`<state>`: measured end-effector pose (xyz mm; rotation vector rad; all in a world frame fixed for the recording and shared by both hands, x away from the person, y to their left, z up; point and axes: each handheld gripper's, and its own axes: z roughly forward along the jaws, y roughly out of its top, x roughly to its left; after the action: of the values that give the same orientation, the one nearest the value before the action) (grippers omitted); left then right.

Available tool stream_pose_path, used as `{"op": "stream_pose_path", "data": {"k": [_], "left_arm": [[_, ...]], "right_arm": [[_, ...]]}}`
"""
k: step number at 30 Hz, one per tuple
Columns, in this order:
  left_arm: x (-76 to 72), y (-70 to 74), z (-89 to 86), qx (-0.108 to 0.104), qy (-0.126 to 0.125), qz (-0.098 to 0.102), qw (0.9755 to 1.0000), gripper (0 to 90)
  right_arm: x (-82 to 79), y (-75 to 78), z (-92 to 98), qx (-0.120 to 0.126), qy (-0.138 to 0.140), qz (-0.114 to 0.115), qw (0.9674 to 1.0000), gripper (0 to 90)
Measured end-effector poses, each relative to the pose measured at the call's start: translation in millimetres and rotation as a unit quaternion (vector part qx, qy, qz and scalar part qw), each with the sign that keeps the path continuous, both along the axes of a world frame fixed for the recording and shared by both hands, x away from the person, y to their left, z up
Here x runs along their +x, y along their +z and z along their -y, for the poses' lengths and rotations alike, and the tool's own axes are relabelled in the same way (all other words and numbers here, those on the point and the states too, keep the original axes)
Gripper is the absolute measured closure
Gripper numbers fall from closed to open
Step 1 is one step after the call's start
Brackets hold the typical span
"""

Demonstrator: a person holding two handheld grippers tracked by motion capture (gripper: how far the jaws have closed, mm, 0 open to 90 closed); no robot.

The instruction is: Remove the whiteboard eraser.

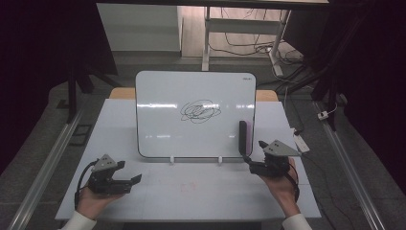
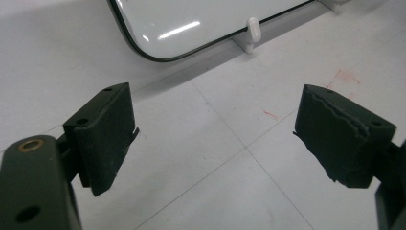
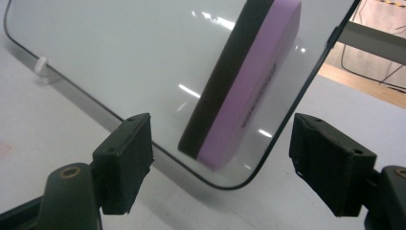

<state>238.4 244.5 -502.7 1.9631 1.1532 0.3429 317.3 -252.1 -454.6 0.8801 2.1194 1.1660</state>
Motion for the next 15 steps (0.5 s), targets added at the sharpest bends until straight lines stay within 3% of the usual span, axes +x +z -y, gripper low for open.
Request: {"op": "stream_pose_path", "data": {"k": [11, 15], "left_arm": [[1.5, -0.3, -1.3, 0.0, -0.001, 0.0, 1.0, 14.7], [1.5, -0.7, -1.7, 0.0, -0.002, 0.0, 1.0, 14.7]], "right_arm": [[15.3, 0.2, -27.5, -0.021, -0.059, -0.005, 0.9981, 30.5], [14.0, -3.2, -31.4, -0.027, -0.076, 0.004, 0.9967, 34.7]]}}
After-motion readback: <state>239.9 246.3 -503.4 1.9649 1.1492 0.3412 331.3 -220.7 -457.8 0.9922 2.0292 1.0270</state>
